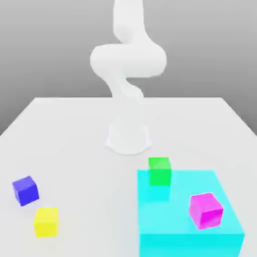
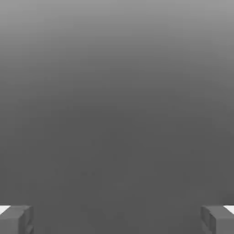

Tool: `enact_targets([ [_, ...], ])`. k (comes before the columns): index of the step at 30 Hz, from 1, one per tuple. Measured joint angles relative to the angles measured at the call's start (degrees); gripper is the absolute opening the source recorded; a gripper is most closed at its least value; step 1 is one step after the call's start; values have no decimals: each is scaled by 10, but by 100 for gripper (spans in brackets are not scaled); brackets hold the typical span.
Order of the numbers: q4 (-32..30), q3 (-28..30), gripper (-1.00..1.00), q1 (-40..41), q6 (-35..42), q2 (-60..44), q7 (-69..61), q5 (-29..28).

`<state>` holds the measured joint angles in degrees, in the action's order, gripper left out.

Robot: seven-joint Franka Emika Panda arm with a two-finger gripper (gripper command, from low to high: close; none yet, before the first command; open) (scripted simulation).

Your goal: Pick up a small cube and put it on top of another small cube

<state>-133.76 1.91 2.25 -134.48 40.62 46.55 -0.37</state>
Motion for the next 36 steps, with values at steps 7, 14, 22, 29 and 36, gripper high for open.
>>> enact_targets([
  [7, -56, 63, 0, 61, -77, -147, 17, -6],
  [14, -112, 133, 0, 117, -152, -292, 20, 7],
  [22, -174, 184, 0, 205, -237, -463, -13, 71],
  [29, -156, 88, -100, 289, -338, -603, -92, 179],
  [36, -156, 87, -100, 291, -338, -604, -91, 178],
])
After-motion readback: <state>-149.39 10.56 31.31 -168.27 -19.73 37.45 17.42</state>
